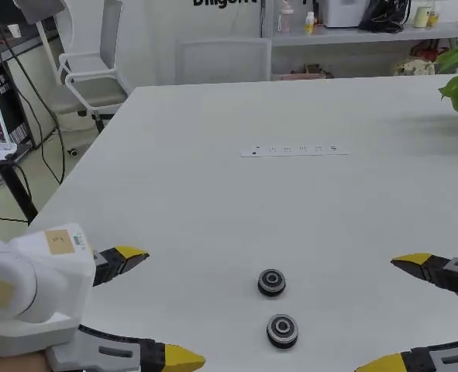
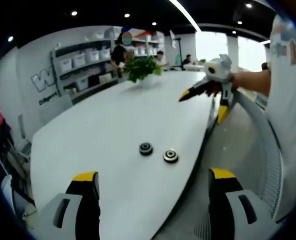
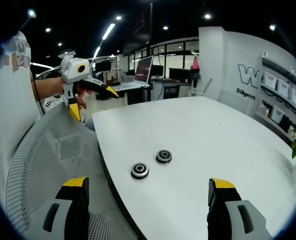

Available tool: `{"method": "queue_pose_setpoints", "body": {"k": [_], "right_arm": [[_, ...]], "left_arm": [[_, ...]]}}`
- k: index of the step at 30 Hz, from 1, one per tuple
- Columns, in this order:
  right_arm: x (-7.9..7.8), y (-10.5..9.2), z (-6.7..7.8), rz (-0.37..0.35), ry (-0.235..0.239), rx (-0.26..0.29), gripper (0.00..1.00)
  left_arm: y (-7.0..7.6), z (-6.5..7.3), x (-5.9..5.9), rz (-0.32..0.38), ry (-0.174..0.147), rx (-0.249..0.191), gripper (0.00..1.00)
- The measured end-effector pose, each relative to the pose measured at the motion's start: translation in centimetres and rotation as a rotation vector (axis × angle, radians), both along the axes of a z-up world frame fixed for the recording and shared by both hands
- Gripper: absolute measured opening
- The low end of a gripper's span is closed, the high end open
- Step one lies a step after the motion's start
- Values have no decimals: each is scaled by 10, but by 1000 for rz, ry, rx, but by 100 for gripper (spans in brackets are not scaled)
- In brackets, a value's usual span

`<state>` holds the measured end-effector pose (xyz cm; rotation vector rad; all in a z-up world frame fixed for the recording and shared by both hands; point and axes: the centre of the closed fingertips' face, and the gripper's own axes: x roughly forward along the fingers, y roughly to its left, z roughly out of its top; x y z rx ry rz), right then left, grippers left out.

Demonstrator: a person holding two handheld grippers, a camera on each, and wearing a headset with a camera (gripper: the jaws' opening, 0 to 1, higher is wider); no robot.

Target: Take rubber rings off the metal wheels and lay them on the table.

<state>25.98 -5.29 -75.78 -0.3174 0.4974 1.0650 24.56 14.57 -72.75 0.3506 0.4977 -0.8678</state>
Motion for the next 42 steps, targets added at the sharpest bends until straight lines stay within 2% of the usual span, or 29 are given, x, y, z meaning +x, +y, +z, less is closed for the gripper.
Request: {"method": "queue_pose_setpoints", "body": {"k": [4,15,33,42], "right_arm": [[0,-1,-2,0,3,-12,99],[-1,1,1,30,-6,2,99],[6,6,-3,47,11,12,99],[10,10,-2,61,2,18,99]], "left_arm": [[-1,-2,-1,-5,5,7,91],[-2,-2,3,-10,7,8,91],[-8,-5,11,-26,8,0,91],[-10,-7,15,-41,6,6,90]]}}
